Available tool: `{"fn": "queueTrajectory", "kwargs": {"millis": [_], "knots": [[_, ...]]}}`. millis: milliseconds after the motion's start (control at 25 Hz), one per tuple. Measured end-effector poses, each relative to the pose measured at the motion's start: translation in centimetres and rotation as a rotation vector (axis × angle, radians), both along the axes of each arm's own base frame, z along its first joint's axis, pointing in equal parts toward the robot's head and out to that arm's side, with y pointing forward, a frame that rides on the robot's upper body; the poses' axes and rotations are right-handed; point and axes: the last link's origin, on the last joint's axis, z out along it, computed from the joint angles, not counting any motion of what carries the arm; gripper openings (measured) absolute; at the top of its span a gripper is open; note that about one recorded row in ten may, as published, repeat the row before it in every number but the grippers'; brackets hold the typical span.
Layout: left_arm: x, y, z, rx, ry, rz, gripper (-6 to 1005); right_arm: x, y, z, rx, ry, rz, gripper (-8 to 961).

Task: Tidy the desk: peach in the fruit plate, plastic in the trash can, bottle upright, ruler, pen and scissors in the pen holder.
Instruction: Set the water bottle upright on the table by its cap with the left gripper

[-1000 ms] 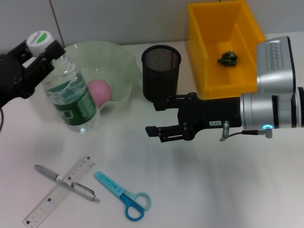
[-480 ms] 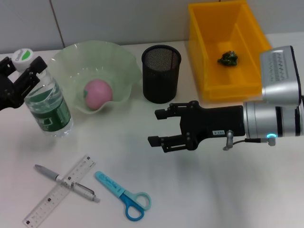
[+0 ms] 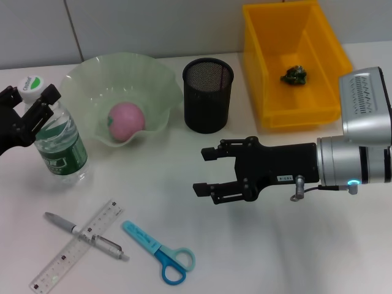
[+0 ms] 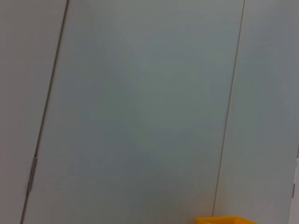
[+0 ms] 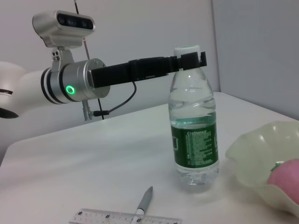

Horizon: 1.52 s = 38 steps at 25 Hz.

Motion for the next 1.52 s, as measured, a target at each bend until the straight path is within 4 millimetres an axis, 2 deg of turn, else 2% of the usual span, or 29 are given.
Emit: {"fn": "queueTrajectory", "kwargs": {"millis": [560, 1520], "knots": [[0.0, 0.0, -1.0, 0.024, 0.046, -0.013, 435, -0.1, 0.0, -0.1, -0.002, 0.001, 0.002, 767], [-0.3, 0.3, -1.5, 0.013, 0.047, 0.02, 435, -0.2, 0.2, 0.0, 0.004, -0.003, 0.004, 767]]}}
